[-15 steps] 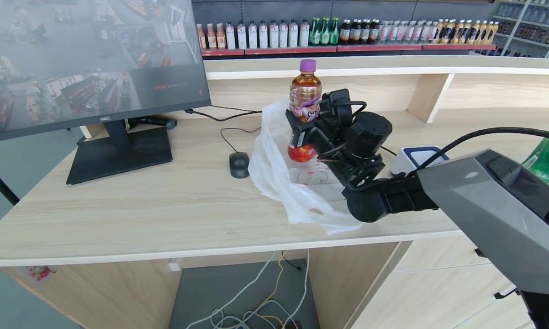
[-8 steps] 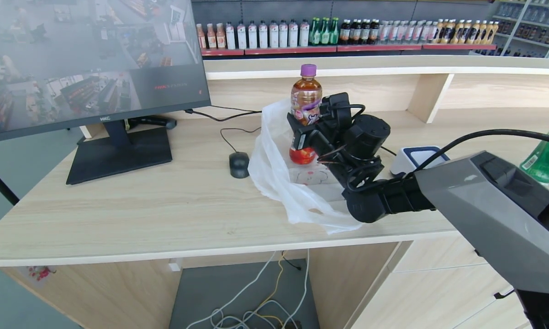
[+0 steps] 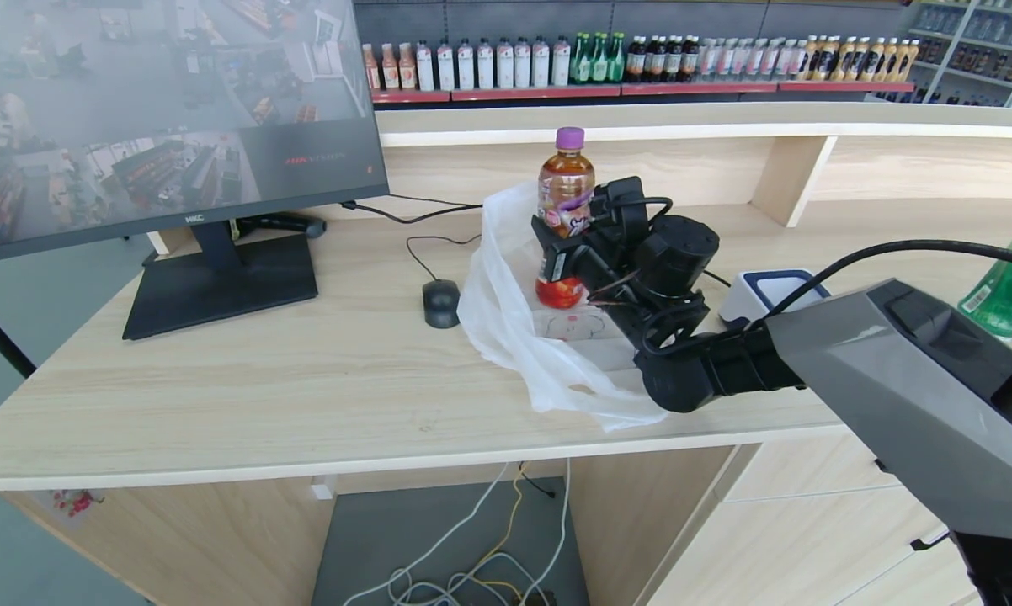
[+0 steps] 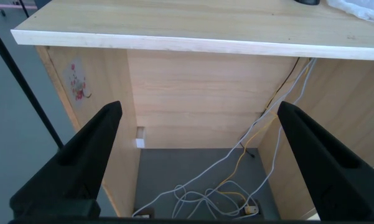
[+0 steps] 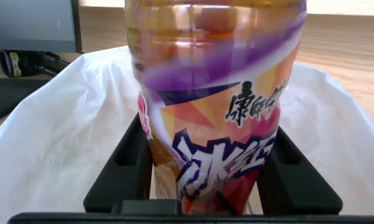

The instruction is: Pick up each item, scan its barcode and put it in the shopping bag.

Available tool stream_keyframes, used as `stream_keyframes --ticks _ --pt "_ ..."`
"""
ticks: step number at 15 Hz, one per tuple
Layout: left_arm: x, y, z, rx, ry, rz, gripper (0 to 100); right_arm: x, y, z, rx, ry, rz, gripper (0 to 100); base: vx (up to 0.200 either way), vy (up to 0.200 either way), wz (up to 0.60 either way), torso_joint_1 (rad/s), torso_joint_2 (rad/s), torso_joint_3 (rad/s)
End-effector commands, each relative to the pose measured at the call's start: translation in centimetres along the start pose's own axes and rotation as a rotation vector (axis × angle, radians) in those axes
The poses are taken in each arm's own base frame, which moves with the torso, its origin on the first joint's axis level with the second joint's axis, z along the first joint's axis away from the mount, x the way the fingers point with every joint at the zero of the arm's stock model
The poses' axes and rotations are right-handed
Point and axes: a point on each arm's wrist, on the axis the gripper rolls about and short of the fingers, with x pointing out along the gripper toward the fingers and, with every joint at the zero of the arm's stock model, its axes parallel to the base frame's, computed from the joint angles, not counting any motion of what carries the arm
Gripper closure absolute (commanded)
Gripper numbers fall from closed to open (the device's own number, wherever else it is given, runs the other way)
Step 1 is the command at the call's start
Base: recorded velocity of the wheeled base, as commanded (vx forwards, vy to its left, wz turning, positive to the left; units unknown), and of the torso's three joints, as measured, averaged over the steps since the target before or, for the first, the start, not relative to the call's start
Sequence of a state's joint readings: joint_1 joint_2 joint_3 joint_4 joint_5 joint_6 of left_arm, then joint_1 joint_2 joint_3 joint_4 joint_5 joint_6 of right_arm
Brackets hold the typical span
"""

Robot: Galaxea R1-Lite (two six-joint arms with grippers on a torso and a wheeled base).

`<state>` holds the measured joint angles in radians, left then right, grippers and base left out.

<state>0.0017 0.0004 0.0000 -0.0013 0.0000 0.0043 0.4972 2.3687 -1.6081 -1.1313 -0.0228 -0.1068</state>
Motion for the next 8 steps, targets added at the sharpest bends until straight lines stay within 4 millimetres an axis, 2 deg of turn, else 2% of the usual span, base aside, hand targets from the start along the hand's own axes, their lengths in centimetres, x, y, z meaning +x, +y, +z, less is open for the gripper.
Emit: stream_keyframes --ticks 1,3,8 --pt "0.00 0.00 0.00 0.000 -0.001 0.000 0 -0.11 -0.52 -0.24 -0.005 0.013 -0.009 100 0.000 0.000 0.00 0.000 0.00 0.000" --pt "0.00 0.00 0.00 0.000 -0.001 0.000 0 -0.09 -1.19 -0.28 -0.008 0.020 -0.020 100 0.000 0.000 0.00 0.000 0.00 0.000" --pt "0.00 0.00 0.00 0.000 -0.001 0.000 0 -0.11 -1.31 0.14 0.000 0.044 -0.021 100 0.000 0.000 0.00 0.000 0.00 0.000"
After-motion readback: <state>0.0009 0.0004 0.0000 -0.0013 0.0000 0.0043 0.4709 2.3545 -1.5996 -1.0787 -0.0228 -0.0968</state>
